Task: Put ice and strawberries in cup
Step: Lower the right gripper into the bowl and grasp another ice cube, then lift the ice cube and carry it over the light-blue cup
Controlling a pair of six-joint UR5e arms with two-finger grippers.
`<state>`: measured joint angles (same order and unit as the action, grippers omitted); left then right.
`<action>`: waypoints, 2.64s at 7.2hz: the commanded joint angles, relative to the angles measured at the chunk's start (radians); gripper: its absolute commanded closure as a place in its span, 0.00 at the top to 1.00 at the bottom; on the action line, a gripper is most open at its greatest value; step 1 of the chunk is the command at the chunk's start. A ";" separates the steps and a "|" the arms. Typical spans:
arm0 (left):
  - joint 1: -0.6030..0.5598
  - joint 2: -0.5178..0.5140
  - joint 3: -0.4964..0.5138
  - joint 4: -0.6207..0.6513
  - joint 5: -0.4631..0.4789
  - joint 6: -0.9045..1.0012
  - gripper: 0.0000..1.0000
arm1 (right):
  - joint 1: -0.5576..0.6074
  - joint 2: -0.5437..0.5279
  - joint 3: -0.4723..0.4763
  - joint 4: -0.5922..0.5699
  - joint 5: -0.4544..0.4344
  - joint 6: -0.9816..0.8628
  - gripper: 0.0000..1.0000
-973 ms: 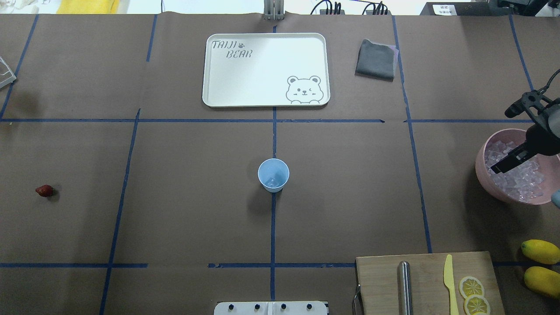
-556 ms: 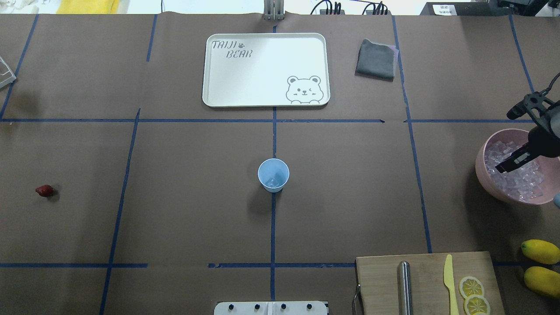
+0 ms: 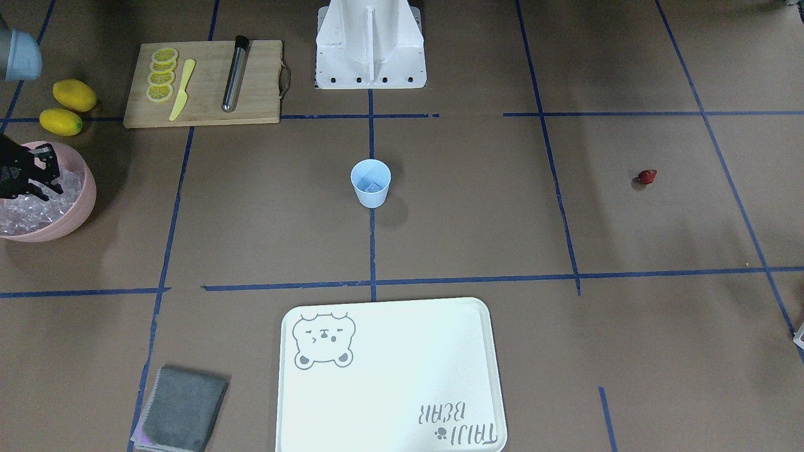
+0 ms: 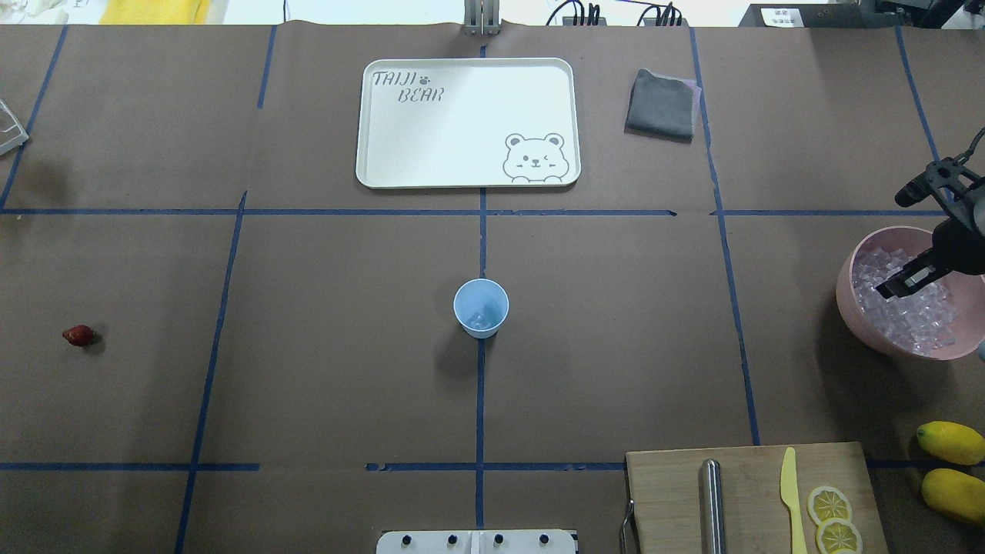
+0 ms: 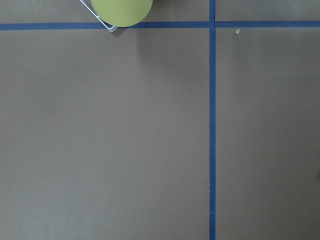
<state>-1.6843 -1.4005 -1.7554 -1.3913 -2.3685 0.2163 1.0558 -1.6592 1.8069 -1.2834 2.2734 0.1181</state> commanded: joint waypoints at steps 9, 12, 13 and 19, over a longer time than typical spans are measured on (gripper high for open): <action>0.000 0.000 -0.001 0.000 0.000 0.000 1.00 | -0.110 0.270 0.200 -0.228 -0.112 0.623 0.13; 0.000 0.000 -0.001 -0.002 -0.002 0.000 1.00 | -0.317 0.529 0.192 -0.440 -0.255 0.849 0.14; 0.000 0.000 -0.001 -0.002 -0.002 0.000 1.00 | -0.388 0.629 0.178 -0.511 -0.332 0.921 0.14; 0.011 0.000 -0.001 -0.005 -0.002 0.000 1.00 | -0.588 0.929 -0.068 -0.516 -0.480 1.135 0.15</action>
<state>-1.6739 -1.4005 -1.7564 -1.3959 -2.3700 0.2163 0.4993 -0.7761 1.7948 -1.8001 1.8209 1.2318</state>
